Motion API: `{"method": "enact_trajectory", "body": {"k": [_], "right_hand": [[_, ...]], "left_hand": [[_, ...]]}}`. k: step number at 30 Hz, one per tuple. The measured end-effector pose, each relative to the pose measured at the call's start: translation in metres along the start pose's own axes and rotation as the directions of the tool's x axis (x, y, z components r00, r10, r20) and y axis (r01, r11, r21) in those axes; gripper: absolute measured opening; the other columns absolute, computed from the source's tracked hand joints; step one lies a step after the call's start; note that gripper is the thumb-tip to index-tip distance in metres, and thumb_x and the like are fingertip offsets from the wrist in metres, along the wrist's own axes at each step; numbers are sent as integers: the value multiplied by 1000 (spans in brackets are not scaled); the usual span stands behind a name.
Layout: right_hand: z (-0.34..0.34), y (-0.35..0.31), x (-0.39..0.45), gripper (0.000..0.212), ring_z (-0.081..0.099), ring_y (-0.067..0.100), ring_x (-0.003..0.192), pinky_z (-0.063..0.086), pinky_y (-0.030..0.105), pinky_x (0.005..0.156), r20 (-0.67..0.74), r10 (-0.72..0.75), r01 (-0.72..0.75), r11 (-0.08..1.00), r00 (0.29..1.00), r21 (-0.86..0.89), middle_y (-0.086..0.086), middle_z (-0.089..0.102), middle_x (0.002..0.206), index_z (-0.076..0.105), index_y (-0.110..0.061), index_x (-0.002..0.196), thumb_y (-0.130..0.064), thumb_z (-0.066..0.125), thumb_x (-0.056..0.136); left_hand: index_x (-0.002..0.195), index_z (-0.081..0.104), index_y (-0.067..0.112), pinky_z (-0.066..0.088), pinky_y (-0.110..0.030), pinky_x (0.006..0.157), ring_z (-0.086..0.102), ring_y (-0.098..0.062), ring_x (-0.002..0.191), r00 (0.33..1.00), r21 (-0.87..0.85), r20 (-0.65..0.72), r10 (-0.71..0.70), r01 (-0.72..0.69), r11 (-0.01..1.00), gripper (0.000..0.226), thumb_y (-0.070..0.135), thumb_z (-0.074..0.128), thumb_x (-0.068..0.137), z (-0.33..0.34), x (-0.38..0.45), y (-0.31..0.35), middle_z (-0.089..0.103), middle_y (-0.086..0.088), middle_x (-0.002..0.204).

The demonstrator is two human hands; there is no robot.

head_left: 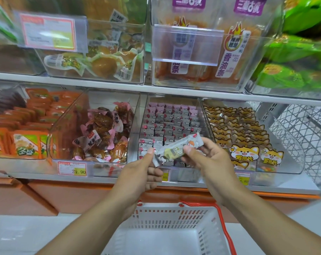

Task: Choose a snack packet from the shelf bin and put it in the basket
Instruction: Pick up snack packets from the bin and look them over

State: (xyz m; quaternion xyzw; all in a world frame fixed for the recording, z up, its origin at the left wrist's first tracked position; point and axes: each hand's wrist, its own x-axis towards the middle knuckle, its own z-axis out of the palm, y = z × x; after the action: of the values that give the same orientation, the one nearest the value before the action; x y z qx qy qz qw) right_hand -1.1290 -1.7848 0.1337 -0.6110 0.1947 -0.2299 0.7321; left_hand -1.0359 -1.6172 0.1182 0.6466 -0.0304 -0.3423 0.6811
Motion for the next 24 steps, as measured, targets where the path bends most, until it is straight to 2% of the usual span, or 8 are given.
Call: {"method": "enact_trajectory", "body": {"k": [3, 7, 10, 12, 16, 19, 21, 24], "right_hand": [[2, -5, 10, 28, 75, 16, 92, 62, 30, 77, -152, -140, 113, 978, 978, -176, -4, 77, 101, 67, -20, 113, -14, 78, 87], [2, -5, 26, 29, 72, 17, 85, 62, 38, 75, -191, -298, 183, 869, 935, -459, -1, 74, 89, 64, -33, 109, -23, 80, 87], [7, -5, 42, 33, 67, 5, 78, 55, 21, 66, -137, -382, 233, 770, 914, -594, -9, 71, 84, 59, -46, 103, -26, 79, 88], [11, -6, 53, 37, 66, -4, 79, 49, 9, 62, -98, -407, 258, 728, 908, -636, -17, 70, 82, 57, -52, 98, -23, 79, 88], [14, -2, 72, 38, 62, -17, 78, 43, -1, 59, -4, -419, 287, 629, 908, -722, -25, 65, 83, 61, -42, 112, -15, 76, 90], [15, -2, 84, 37, 63, -13, 74, 44, 2, 56, 91, -403, 319, 544, 911, -776, -19, 64, 81, 62, -32, 119, -10, 72, 92], [17, -3, 91, 35, 63, -5, 63, 42, 6, 49, 147, -387, 331, 466, 910, -820, -16, 64, 79, 61, -26, 121, -9, 72, 92], [17, -7, 100, 37, 55, -2, 52, 38, 10, 41, 196, -310, 316, 407, 930, -857, -7, 68, 87, 58, -27, 126, -20, 73, 93]], "left_hand": [[88, 71, 12, 55, -27, 64, 67, -9, 64, 997, 77, -13, 74, -73, 994, 41, 50, 58, 97, 2, 1, 2, 73, 1, 73], [85, 69, 21, 58, -33, 75, 69, -9, 72, 946, 388, -47, 321, -279, 879, 12, 30, 69, 93, -1, 3, -1, 72, 7, 76], [85, 64, 30, 51, -28, 69, 65, -6, 74, 923, 578, 20, 385, -325, 749, 10, 31, 72, 90, 0, 3, -4, 70, 11, 82], [86, 62, 33, 48, -26, 66, 60, -3, 71, 925, 598, 48, 377, -329, 731, 12, 32, 73, 89, 1, 4, -6, 68, 12, 84], [88, 61, 35, 56, -33, 78, 64, -7, 79, 933, 605, 60, 355, -317, 731, 13, 35, 74, 87, -1, 6, -6, 65, 13, 89], [89, 60, 35, 56, -32, 79, 63, -6, 80, 932, 618, 69, 355, -319, 718, 14, 37, 74, 87, 0, 6, -4, 64, 14, 91], [90, 59, 36, 54, -28, 76, 62, -4, 80, 929, 625, 73, 362, -325, 709, 15, 38, 74, 87, -2, 7, -4, 63, 14, 92], [91, 59, 36, 54, -30, 78, 61, -5, 84, 930, 624, 74, 360, -325, 711, 16, 38, 75, 88, -3, 7, -3, 61, 14, 94]]}}
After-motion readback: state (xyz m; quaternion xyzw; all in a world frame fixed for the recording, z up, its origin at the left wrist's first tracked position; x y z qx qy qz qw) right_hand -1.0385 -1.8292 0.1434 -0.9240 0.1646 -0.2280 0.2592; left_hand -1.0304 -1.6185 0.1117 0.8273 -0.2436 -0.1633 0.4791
